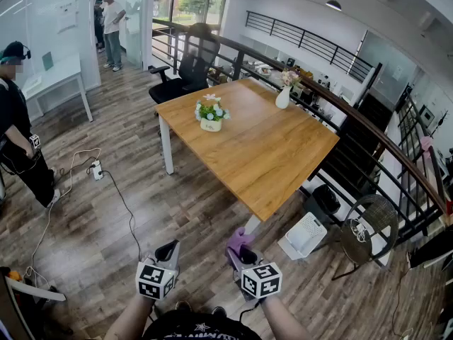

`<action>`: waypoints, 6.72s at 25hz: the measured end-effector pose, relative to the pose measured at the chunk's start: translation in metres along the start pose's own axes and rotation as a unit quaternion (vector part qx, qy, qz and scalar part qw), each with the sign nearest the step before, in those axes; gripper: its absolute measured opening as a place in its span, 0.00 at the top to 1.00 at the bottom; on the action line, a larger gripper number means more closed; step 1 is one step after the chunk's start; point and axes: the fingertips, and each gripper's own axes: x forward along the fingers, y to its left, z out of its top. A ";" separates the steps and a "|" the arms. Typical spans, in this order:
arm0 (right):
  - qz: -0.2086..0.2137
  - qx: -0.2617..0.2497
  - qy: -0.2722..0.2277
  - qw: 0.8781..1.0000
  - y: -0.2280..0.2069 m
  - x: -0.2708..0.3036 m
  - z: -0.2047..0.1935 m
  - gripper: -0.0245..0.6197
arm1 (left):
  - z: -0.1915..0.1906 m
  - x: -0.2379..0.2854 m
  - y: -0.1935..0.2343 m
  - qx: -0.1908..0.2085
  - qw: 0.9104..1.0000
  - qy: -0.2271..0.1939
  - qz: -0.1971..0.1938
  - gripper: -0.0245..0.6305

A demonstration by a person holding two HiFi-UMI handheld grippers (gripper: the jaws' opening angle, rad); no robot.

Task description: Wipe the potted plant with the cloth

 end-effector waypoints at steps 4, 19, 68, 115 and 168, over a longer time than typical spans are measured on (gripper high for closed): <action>0.003 -0.004 0.003 1.000 0.003 0.004 -0.002 0.82 | -0.007 -0.003 0.003 -0.005 1.000 0.003 0.002 0.96; 0.023 -0.024 0.019 0.999 0.052 0.047 -0.002 0.82 | -0.031 -0.040 0.062 -0.032 0.999 0.010 0.019 0.96; 0.006 0.058 -0.008 0.998 -0.262 0.310 0.180 0.82 | 0.119 0.314 0.205 -0.033 0.999 0.018 0.035 0.96; -0.123 0.149 0.066 0.979 -0.382 0.465 0.218 0.82 | 0.119 0.609 0.307 0.059 0.978 0.141 -0.144 0.29; 0.009 -0.003 0.133 0.991 -0.378 0.564 0.236 0.83 | 0.137 0.677 0.306 0.206 0.948 0.072 -0.231 0.32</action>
